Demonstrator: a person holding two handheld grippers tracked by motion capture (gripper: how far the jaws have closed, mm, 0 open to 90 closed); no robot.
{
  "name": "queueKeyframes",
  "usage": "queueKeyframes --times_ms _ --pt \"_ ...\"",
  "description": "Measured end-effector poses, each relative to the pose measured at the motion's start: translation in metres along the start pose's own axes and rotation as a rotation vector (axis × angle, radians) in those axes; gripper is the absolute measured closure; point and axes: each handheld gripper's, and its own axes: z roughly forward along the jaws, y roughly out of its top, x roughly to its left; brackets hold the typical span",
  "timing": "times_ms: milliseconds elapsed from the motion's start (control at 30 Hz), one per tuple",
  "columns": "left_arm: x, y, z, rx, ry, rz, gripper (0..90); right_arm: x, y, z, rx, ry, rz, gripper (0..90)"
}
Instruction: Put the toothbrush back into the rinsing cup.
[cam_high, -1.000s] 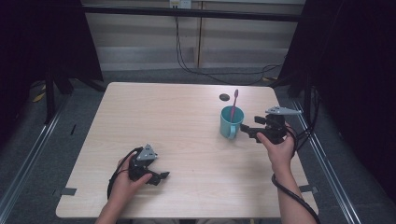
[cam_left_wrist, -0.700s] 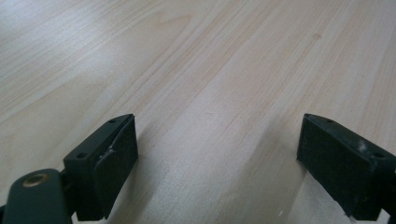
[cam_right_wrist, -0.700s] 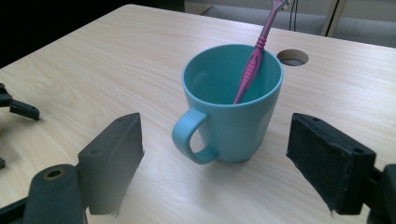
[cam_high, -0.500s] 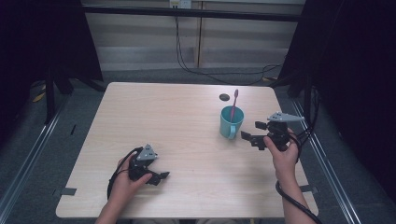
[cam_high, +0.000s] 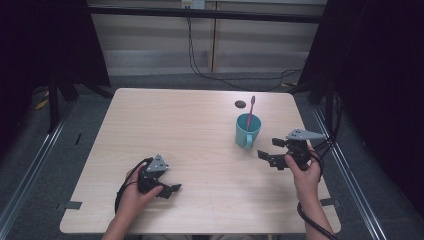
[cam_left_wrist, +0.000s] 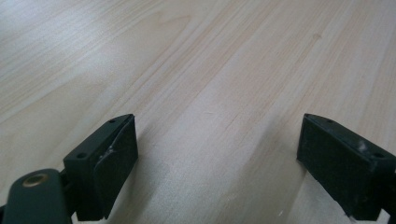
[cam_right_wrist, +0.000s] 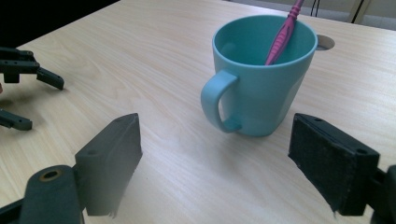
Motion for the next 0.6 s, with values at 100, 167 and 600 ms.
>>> queueKeyframes --times_ms 100,167,600 --pt "0.0 0.0 0.0 0.0 0.0 0.001 12.0 0.002 -0.005 0.0 0.011 0.004 -0.01 16.2" --pt "0.0 0.0 0.0 0.0 0.0 0.001 12.0 0.003 -0.011 0.001 0.021 0.008 -0.015 16.2" --pt "0.0 0.0 0.0 -0.001 -0.002 0.0 12.0 0.009 -0.043 0.007 0.069 0.027 -0.007 16.2"
